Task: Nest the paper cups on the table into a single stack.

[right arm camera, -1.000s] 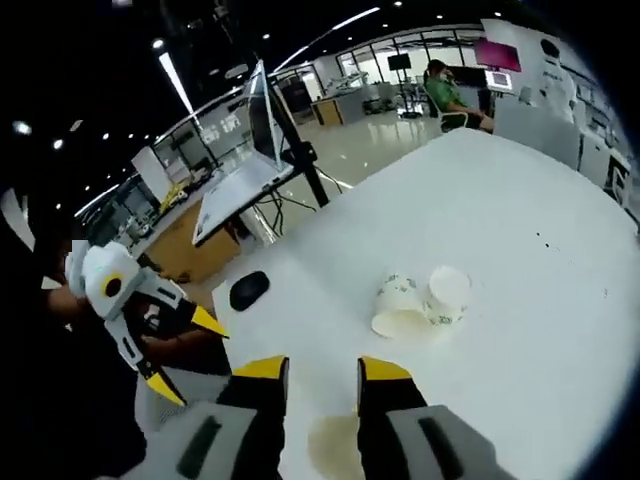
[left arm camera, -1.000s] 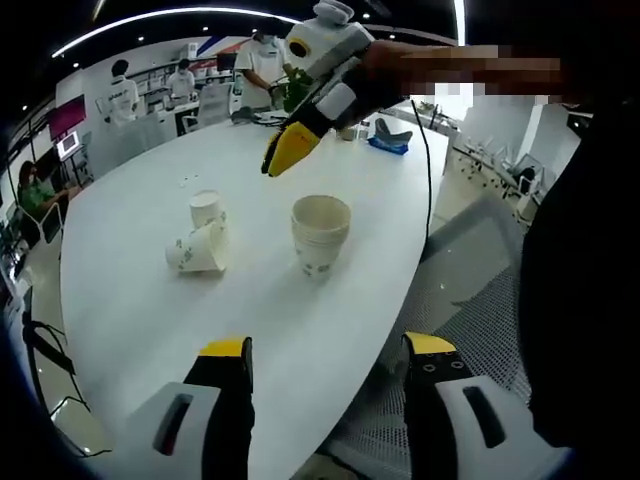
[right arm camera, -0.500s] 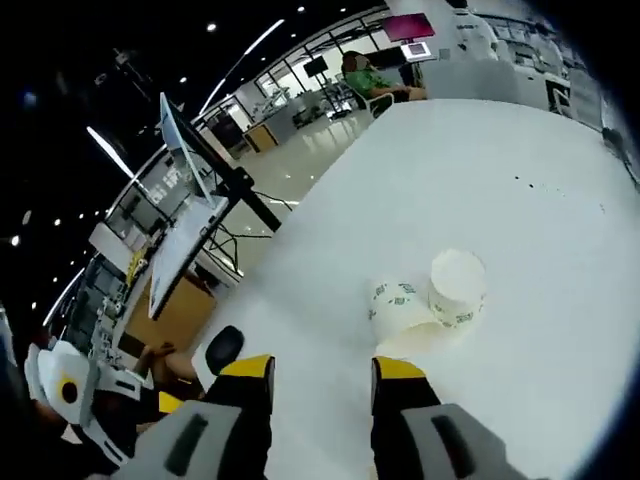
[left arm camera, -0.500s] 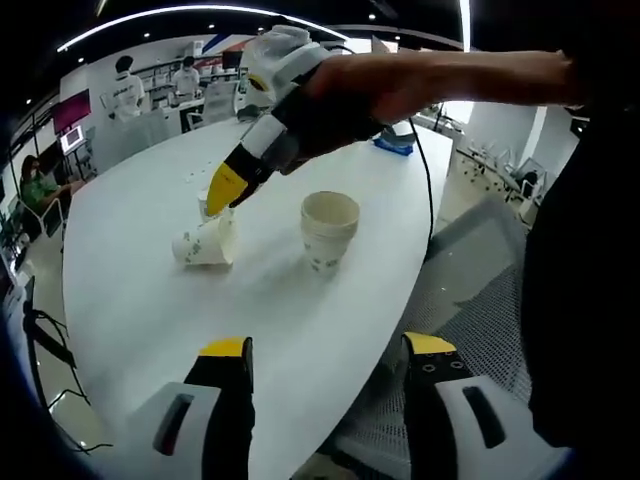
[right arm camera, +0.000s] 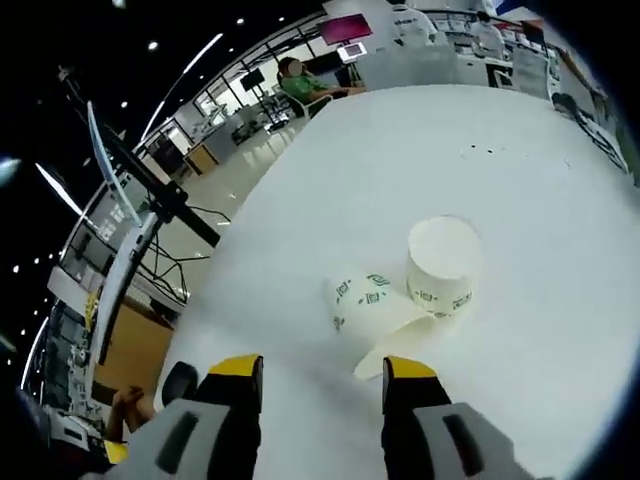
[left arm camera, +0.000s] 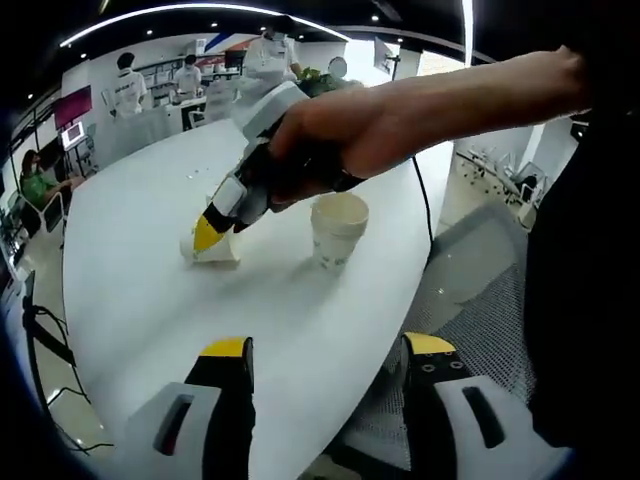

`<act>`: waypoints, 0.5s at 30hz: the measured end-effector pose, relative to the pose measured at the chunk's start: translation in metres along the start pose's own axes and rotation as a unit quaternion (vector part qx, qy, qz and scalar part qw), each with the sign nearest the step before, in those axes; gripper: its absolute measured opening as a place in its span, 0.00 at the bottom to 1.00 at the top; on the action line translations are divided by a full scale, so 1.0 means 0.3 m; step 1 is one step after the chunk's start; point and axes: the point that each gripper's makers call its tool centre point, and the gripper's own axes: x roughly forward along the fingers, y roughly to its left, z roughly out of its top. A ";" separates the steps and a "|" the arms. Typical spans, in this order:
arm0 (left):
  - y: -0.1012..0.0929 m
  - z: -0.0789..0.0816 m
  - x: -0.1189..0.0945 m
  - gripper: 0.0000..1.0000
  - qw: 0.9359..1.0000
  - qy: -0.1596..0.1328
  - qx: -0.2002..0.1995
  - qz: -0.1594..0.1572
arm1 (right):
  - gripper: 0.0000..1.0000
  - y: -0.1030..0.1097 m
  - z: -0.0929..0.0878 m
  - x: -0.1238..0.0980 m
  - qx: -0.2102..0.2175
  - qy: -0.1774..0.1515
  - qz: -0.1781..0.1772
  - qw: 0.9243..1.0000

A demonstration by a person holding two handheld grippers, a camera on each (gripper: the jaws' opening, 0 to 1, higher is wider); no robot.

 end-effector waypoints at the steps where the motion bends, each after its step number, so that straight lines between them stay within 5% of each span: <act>1: 0.005 -0.002 -0.001 0.57 1.000 0.000 -0.001 0.000 | 0.46 -0.006 0.002 0.008 0.003 -0.004 -0.001 1.000; 15: 0.030 -0.008 -0.001 0.58 1.000 -0.001 -0.009 -0.001 | 0.45 0.001 0.008 0.098 0.029 -0.034 0.018 0.999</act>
